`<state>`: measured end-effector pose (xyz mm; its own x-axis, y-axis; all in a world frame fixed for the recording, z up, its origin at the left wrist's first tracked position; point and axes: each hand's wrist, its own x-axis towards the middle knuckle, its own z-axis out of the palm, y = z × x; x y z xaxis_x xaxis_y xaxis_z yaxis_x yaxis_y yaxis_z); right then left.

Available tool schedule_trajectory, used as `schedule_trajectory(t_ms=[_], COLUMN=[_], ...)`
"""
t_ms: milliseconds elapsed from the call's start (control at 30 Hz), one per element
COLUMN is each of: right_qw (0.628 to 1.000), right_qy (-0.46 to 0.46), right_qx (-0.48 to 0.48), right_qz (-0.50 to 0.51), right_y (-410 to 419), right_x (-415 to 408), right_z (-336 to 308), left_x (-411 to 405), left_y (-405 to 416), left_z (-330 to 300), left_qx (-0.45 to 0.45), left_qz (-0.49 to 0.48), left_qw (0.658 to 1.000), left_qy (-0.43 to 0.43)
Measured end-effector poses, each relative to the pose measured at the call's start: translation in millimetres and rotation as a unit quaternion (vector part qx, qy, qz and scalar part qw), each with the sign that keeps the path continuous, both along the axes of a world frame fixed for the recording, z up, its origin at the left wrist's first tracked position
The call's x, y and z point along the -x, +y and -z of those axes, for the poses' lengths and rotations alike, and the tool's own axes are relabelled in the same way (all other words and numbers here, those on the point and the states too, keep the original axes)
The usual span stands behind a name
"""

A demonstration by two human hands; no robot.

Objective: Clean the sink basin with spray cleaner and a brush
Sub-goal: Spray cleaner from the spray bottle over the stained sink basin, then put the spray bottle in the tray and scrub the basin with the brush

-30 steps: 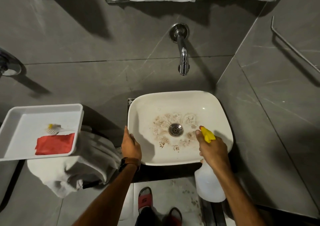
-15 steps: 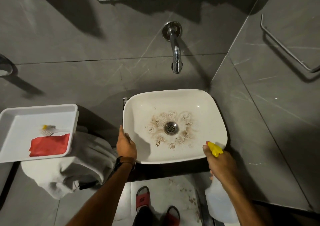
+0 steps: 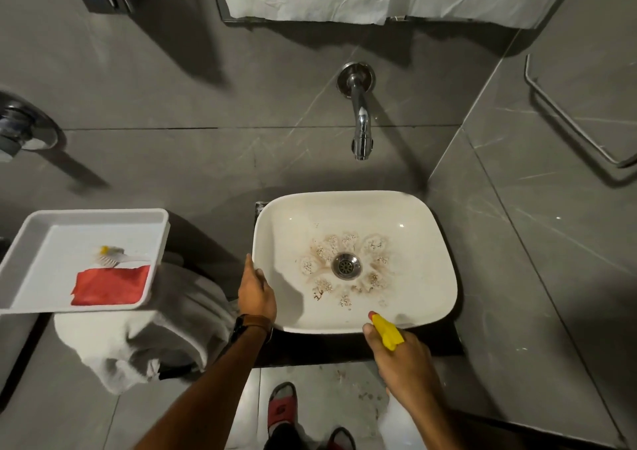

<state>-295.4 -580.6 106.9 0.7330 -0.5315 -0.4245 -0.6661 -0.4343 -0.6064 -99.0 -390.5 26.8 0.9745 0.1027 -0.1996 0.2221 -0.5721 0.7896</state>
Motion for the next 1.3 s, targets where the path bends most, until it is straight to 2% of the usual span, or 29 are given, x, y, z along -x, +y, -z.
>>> schedule_trajectory(t_ms=[267, 467, 667, 867, 1067, 1200, 1300], right_qw=[0.995, 0.980, 0.963, 0.924, 0.866, 0.835, 0.806], right_qy=[-0.073, -0.110, -0.148, -0.179, -0.188, -0.182, -0.165], right_qx=[-0.035, -0.075, -0.095, -0.118, -0.248, -0.303, -0.333], right_qz=[-0.058, -0.151, -0.203, -0.318, -0.391, -0.422, -0.460], right_y=[42.0, 105.0, 191.1, 298.5, 407.6, 477.7, 522.3], right_x=[-24.7, -82.8, -155.5, -243.2, -342.6, -401.1, -430.0], right_z=[-34.6, -55.5, -54.3, -37.1, 12.9, 51.3, 75.7], left_x=[5.1, -11.9, -37.9, -68.3, -105.3, -129.6, -142.5], left_y=[24.5, 107.0, 200.8, 292.7, 347.0, 365.5, 372.9], left_z=[-21.3, -35.2, -24.1, 5.6, 43.5, 74.7, 86.6], left_qx=[0.043, 0.035, 0.064, 0.081, 0.101, 0.075, 0.050], left_qz=[-0.053, -0.157, -0.290, -0.393, -0.446, -0.449, -0.423], left_qw=[0.997, 0.985, 0.951, 0.912, 0.888, 0.890, 0.904], left_qy=[-0.035, -0.067, -0.084, -0.086, -0.048, -0.008, 0.015])
